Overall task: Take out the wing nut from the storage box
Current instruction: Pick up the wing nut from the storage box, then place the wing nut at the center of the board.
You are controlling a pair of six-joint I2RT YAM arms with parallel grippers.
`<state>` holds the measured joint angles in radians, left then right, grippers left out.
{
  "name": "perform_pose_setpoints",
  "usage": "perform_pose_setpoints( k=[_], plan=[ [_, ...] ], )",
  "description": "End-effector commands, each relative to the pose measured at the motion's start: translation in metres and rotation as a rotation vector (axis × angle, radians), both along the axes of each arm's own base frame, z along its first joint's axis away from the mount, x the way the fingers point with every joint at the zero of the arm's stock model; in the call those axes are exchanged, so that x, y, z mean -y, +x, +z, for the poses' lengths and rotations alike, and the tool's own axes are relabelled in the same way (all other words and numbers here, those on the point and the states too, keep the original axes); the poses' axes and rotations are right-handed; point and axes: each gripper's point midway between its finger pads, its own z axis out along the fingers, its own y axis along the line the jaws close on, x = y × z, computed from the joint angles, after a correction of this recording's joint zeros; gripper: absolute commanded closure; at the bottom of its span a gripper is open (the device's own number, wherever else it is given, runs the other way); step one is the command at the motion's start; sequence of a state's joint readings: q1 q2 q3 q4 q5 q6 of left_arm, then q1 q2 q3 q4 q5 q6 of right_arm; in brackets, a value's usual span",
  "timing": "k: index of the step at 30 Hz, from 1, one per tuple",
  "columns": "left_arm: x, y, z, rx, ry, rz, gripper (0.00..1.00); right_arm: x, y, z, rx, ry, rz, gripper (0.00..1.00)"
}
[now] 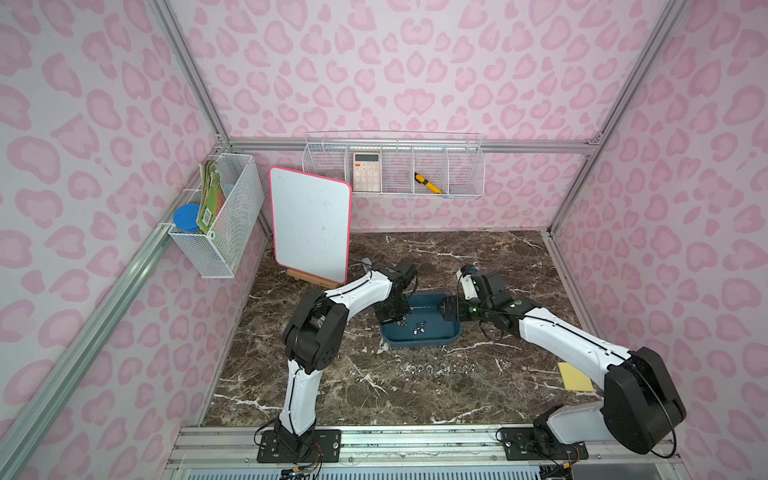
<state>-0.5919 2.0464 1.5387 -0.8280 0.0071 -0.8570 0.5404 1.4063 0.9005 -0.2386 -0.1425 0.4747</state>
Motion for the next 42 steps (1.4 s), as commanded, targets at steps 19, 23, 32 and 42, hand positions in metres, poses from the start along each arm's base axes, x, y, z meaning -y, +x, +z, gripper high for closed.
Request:
perform_pose_setpoints(
  k=[19, 23, 32, 42],
  plan=[
    [-0.008, -0.030, 0.065, 0.097, -0.065, -0.029, 1.00, -0.008, -0.021, 0.017, 0.032, 0.067, 0.009, 0.01],
    [-0.013, -0.053, 0.069, 0.105, -0.041, -0.065, 1.00, -0.017, -0.030, 0.016, 0.030, 0.073, 0.032, 0.01],
    [-0.008, -0.110, 0.062, 0.114, -0.023, -0.194, 1.00, -0.037, -0.049, 0.016, 0.026, 0.074, 0.071, 0.01],
    [0.022, -0.148, 0.030, 0.080, -0.045, -0.290, 1.00, -0.035, -0.068, 0.009, 0.007, 0.069, 0.065, 0.01]
  ],
)
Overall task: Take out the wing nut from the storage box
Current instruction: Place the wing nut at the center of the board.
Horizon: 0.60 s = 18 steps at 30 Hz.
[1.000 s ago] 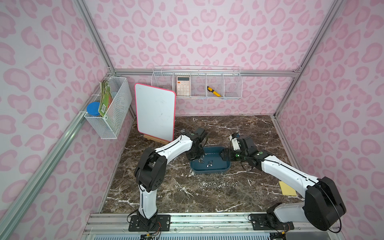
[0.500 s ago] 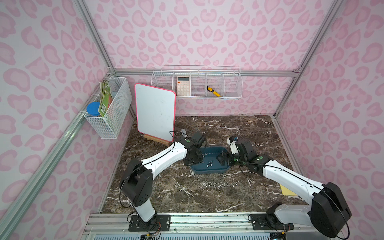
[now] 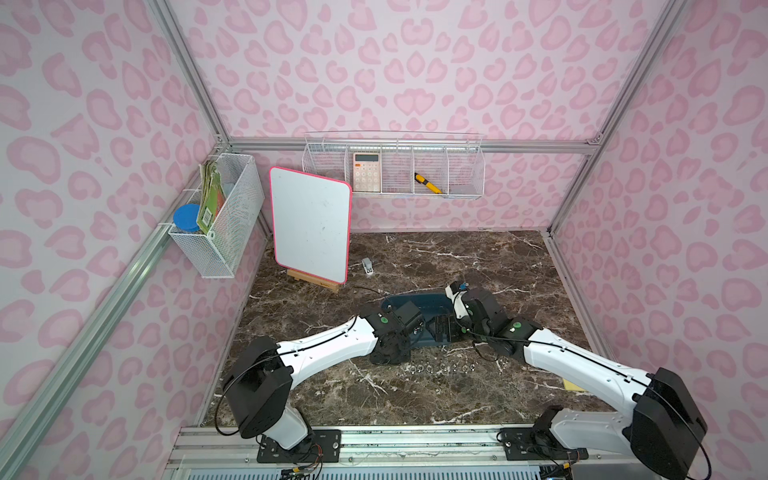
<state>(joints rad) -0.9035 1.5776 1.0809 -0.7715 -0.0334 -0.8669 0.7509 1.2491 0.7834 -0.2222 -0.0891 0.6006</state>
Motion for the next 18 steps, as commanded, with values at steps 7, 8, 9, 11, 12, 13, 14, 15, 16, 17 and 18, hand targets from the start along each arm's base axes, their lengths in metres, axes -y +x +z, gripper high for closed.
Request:
perform_pose_setpoints(
  k=[7, 8, 9, 11, 12, 13, 14, 15, 16, 17, 18],
  plan=[
    [0.026, -0.008, -0.033, -0.042, -0.018, -0.013, 1.00, 0.013, -0.009, -0.002, 0.002, -0.010, -0.039, 0.01],
    [0.026, -0.009, -0.036, -0.047, -0.014, -0.014, 1.00, 0.015, -0.010, -0.002, 0.002, -0.011, -0.042, 0.01],
    [0.026, -0.010, -0.039, -0.051, -0.010, -0.016, 1.00, 0.016, -0.011, -0.003, 0.001, -0.011, -0.045, 0.02],
    [0.027, -0.011, -0.043, -0.063, -0.004, -0.016, 1.00, 0.018, -0.012, -0.003, -0.001, -0.012, -0.048, 0.01],
    [0.027, -0.012, -0.045, -0.068, -0.004, -0.017, 1.00, 0.019, -0.013, -0.003, -0.003, -0.014, -0.049, 0.01],
    [0.027, -0.014, -0.048, -0.076, -0.003, -0.019, 1.00, 0.019, -0.013, -0.003, -0.003, -0.015, -0.050, 0.01],
    [0.028, -0.014, -0.050, -0.082, -0.003, -0.019, 1.00, 0.020, -0.014, -0.004, -0.004, -0.018, -0.052, 0.01],
    [0.028, -0.015, -0.052, -0.089, -0.001, -0.022, 1.00, 0.021, -0.014, -0.003, -0.002, -0.016, -0.054, 0.01],
    [0.030, -0.016, -0.053, -0.093, -0.005, -0.027, 1.00, 0.021, -0.014, -0.003, -0.002, -0.017, -0.054, 0.01],
    [0.031, -0.017, -0.053, -0.094, -0.006, -0.030, 1.00, 0.022, -0.014, -0.004, -0.004, -0.019, -0.056, 0.01],
    [0.030, -0.018, -0.054, -0.096, -0.001, -0.030, 1.00, 0.022, -0.014, -0.004, -0.004, -0.018, -0.056, 0.01]
  ],
)
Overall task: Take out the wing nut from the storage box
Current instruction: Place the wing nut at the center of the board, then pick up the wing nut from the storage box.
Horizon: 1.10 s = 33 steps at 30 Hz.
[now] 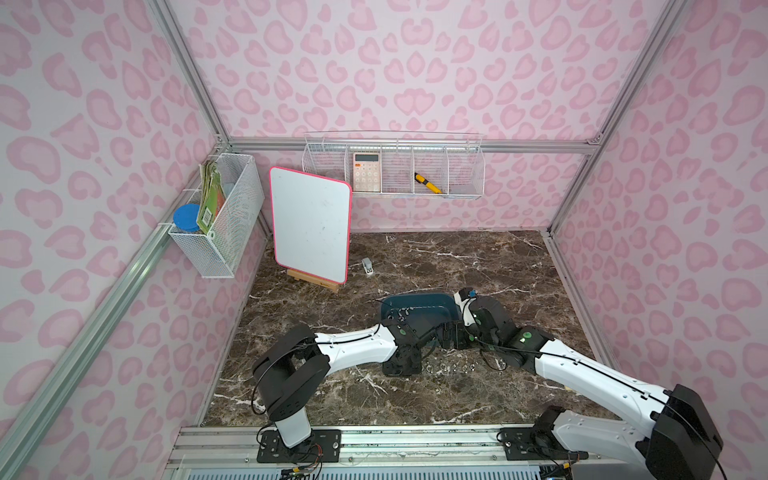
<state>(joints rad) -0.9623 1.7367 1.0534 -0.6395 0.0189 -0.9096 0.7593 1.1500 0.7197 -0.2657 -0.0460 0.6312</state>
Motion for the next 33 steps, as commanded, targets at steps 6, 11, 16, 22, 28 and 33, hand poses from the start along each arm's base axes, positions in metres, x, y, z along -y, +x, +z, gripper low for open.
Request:
perform_pose_setpoints(
  k=[6, 11, 16, 22, 28, 33],
  plan=[
    [0.000, -0.005, 0.002, -0.012, 0.000, -0.002, 0.90, 0.001, 0.001, -0.001, 0.000, -0.002, -0.010, 0.02],
    [-0.005, 0.001, 0.018, 0.028, 0.019, 0.000, 0.70, -0.002, 0.003, -0.001, 0.002, -0.002, -0.002, 0.01],
    [-0.009, 0.008, 0.037, 0.064, 0.052, -0.019, 0.68, -0.006, 0.006, 0.001, 0.012, -0.002, 0.005, 0.02],
    [-0.014, 0.033, 0.063, 0.109, 0.030, -0.005, 0.68, -0.007, 0.011, 0.004, 0.028, -0.012, 0.009, 0.01],
    [-0.026, 0.072, 0.084, 0.163, -0.007, 0.019, 0.60, -0.008, 0.015, 0.008, 0.049, -0.006, 0.002, 0.01],
    [-0.034, 0.104, 0.089, 0.186, -0.015, 0.027, 0.43, -0.009, 0.020, 0.010, 0.063, -0.003, -0.005, 0.01]
  ],
)
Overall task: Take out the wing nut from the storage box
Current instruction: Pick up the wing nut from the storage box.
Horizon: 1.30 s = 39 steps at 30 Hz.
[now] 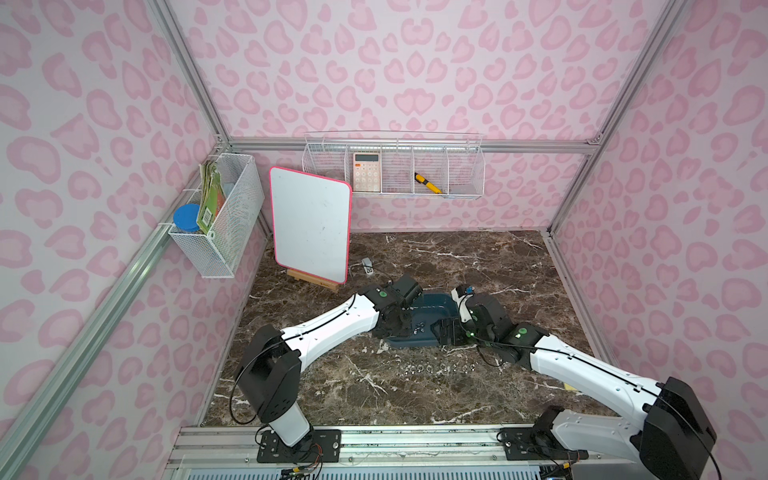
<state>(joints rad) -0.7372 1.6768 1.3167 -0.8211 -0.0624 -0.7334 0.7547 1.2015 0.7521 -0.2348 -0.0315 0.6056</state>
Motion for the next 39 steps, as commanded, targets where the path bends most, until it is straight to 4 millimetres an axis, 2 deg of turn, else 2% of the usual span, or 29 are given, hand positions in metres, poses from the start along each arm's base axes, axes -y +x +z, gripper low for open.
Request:
perform_pose_setpoints(
  k=[1, 5, 7, 16, 17, 21, 28, 39],
  plan=[
    [-0.004, 0.014, -0.001, 0.005, 0.009, -0.040, 0.41, -0.002, 0.008, 0.007, 0.033, 0.008, -0.008, 0.02],
    [-0.004, 0.033, -0.006, 0.000, -0.010, -0.033, 0.33, -0.001, 0.012, 0.007, 0.031, 0.001, -0.018, 0.01],
    [-0.004, 0.040, -0.010, -0.007, -0.009, -0.033, 0.33, -0.001, 0.013, 0.007, 0.030, 0.000, -0.021, 0.02],
    [-0.006, 0.061, -0.038, -0.052, -0.005, -0.041, 0.53, 0.006, 0.024, 0.006, 0.026, -0.008, -0.045, 0.01],
    [-0.002, 0.068, -0.033, -0.036, -0.015, -0.046, 0.55, 0.007, 0.025, 0.006, 0.025, -0.008, -0.048, 0.01],
    [-0.003, 0.077, -0.042, -0.050, -0.012, -0.047, 0.63, 0.009, 0.029, 0.004, 0.019, -0.007, -0.055, 0.01],
    [-0.005, 0.090, -0.052, -0.065, -0.014, -0.046, 0.69, 0.012, 0.034, 0.000, -0.005, -0.012, -0.056, 0.01],
    [-0.011, 0.094, -0.067, -0.083, 0.047, -0.055, 0.69, 0.014, 0.039, -0.002, -0.013, -0.014, -0.060, 0.01]
  ],
)
